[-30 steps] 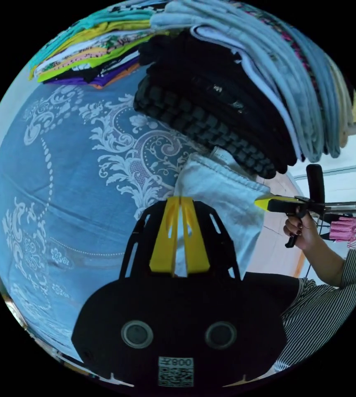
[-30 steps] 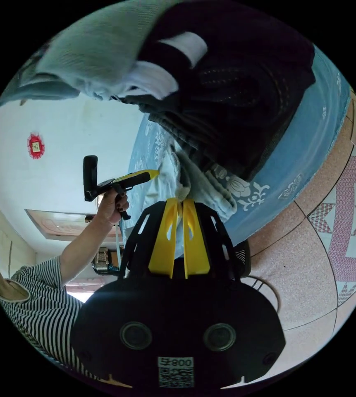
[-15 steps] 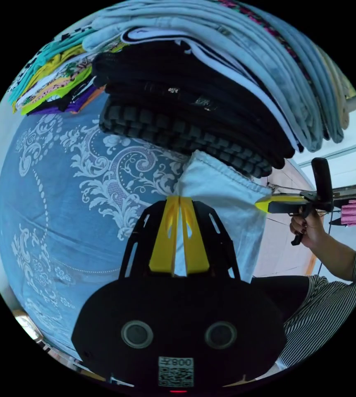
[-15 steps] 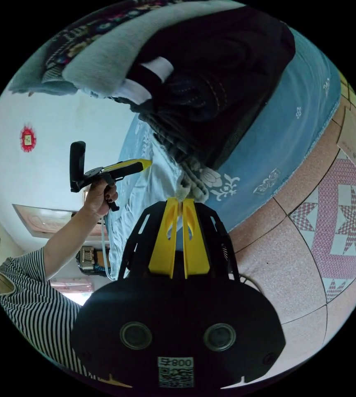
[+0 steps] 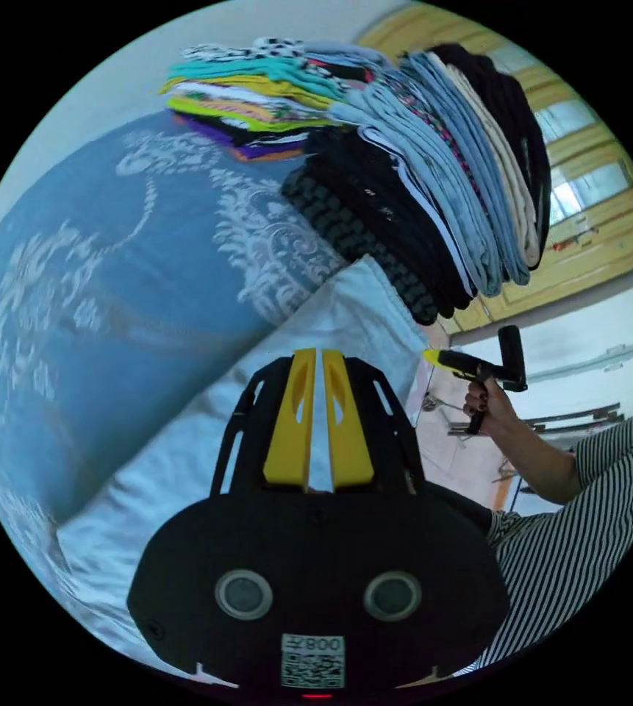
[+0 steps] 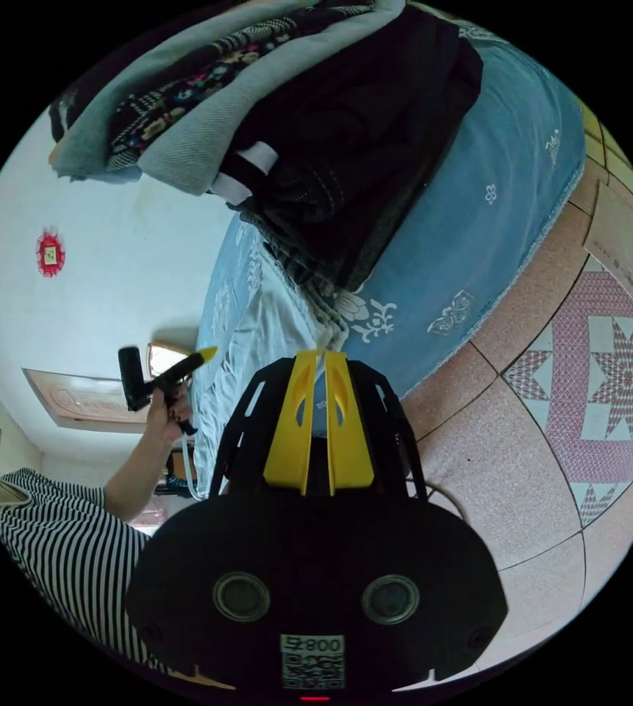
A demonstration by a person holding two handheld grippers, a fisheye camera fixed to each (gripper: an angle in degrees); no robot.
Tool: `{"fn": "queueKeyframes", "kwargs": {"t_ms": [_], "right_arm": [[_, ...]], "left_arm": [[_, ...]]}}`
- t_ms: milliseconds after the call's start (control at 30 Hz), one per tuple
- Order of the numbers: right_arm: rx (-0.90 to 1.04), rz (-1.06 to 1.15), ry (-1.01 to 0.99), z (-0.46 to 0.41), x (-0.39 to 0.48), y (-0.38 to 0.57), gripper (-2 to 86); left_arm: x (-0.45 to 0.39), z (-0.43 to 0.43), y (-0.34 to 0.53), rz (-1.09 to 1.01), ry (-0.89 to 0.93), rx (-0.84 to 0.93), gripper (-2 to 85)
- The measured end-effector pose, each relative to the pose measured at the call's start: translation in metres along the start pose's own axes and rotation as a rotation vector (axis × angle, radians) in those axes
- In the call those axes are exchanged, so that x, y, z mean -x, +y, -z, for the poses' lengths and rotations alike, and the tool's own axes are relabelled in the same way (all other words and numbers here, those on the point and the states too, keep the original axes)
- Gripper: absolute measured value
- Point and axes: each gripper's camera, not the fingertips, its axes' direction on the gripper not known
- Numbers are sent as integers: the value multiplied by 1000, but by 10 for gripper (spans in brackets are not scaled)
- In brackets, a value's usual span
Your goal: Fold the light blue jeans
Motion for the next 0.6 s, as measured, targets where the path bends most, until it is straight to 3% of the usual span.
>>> {"fn": "queueKeyframes", "kwargs": {"t_ms": [167,300,433,600], "right_arm": [[96,99,-31,-15,55,0,2],[286,330,-130,-81,156,-4,1],[498,619,-194,-185,282,0,1],[649,854,-204,-291,405,8,1]], "left_arm": [[75,97,109,282,-88,-76,31],[141,191,190,519,-193,-167,50],[192,266,241,621,-275,-204,71],[250,310,266,637,-233,-153,84]]}}
